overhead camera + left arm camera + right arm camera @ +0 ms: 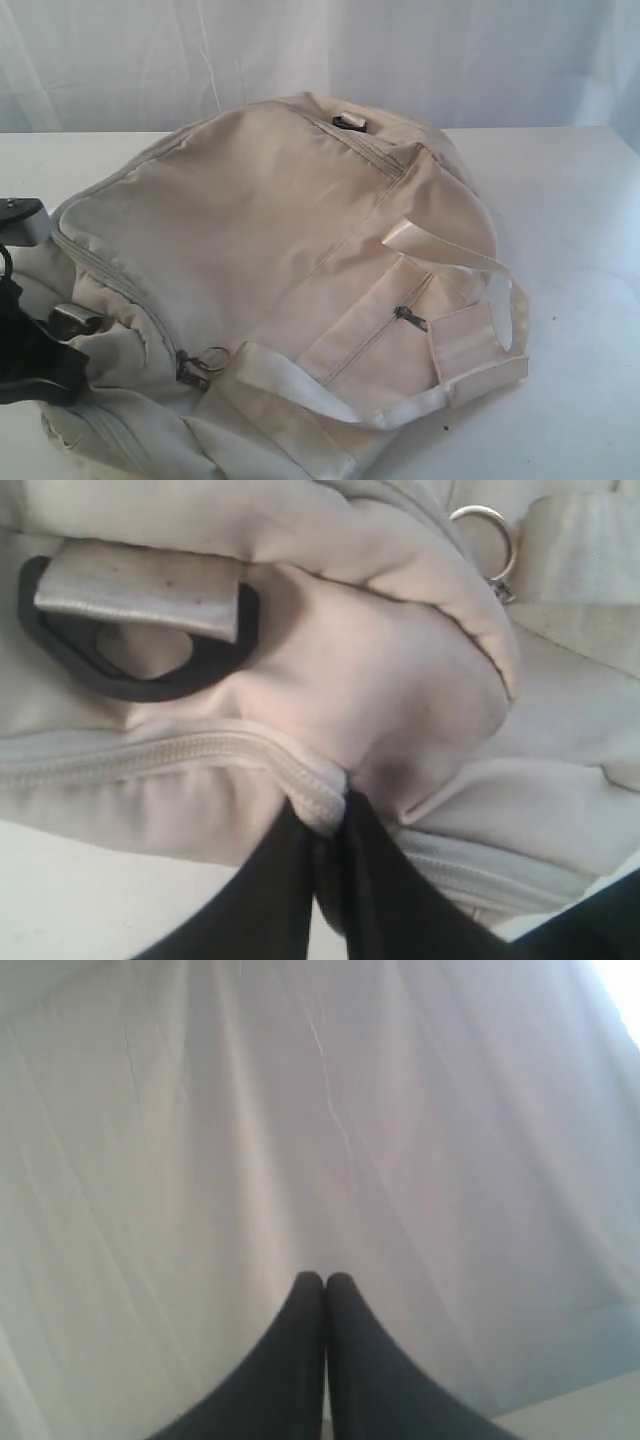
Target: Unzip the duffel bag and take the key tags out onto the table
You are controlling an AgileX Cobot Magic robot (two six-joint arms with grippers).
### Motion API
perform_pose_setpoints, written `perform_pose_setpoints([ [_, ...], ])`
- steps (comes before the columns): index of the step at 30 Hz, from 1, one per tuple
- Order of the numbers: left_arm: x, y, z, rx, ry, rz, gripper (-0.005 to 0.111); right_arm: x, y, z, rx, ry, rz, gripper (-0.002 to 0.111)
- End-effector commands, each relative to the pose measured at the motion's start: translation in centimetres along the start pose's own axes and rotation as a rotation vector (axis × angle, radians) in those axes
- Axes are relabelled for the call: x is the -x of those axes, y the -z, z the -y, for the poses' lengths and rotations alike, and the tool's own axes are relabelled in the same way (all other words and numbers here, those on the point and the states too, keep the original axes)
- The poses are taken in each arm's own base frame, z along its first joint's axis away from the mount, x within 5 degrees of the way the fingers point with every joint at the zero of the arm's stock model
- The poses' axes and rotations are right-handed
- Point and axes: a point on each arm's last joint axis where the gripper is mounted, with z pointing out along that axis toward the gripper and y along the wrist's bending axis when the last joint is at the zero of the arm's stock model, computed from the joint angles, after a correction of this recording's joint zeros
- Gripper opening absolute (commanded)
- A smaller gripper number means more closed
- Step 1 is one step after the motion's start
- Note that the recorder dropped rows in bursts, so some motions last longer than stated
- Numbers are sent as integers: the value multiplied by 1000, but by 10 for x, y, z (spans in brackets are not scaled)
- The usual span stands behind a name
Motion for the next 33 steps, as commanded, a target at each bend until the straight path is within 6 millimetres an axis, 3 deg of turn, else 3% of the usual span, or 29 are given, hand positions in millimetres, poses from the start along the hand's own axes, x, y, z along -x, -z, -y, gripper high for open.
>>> perform_pose_setpoints([
  [1,7,14,-6,113,-48,1,0,-4,1,1,-14,-315,-31,0],
  [4,12,21,-6,127,-62,12,0,-9,0,3,-97,-300,-169,0],
  [8,15,23,-4,119,-62,28,0,1,-2,-1,-198,-242,-339,0],
  [15,18,23,0,77,-50,58,0,16,-36,-14,-226,-42,-690,0],
  [21,18,23,4,33,-59,64,0,-1,-95,-39,57,71,-1072,0],
  [31,19,23,8,-10,-68,69,0,-37,-204,-46,243,138,-1261,1],
  [33,19,23,9,-25,-73,69,0,-46,-221,-49,300,194,-1266,5],
])
